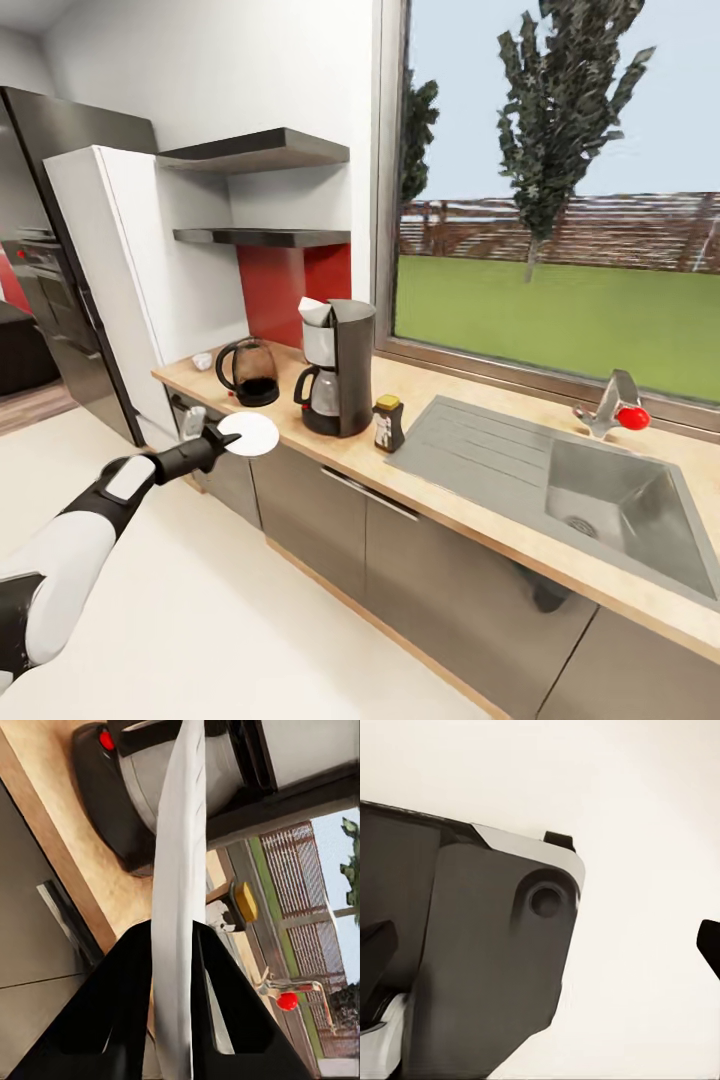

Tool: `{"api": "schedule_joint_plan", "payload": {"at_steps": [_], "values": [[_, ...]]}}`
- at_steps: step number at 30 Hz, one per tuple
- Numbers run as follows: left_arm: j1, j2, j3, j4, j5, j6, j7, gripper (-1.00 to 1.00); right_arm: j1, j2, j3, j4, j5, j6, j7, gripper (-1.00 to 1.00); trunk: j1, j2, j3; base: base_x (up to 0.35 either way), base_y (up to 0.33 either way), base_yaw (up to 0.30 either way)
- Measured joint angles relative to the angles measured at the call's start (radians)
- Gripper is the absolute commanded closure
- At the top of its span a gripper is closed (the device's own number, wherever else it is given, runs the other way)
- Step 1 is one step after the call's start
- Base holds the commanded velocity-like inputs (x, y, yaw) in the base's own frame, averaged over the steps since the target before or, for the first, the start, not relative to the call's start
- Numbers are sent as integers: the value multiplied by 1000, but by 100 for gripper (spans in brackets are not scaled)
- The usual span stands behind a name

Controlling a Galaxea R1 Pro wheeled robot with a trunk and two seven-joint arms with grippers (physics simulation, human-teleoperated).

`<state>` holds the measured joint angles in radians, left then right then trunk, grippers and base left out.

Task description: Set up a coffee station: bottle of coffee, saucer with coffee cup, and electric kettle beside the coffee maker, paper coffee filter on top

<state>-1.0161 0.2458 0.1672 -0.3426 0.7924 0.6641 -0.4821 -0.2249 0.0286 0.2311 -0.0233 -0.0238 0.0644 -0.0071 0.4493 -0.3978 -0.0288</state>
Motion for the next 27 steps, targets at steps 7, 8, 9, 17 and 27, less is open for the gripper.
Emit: {"api": "schedule_joint_plan", "payload": {"at_steps": [7,8,9,17,27], "values": [[0,14,0,-6,-2,38,2,100,6,2,-2,-2,-3,4,-3,-100,0,0,0,167,114,0],[0,14,0,-6,-2,39,3,100,6,2,-3,-3,-4,4,-4,-100,0,0,0,232,199,0],[0,14,0,-6,-2,40,3,100,6,2,-4,-3,-5,4,-5,-100,0,0,0,238,206,0],[0,14,-1,-5,-1,38,4,100,6,2,-5,-4,-7,5,-5,-100,0,0,0,242,213,-1],[11,4,-3,0,-1,31,0,100,6,0,-4,-3,-5,5,-5,-100,0,0,0,147,96,-128]]}}
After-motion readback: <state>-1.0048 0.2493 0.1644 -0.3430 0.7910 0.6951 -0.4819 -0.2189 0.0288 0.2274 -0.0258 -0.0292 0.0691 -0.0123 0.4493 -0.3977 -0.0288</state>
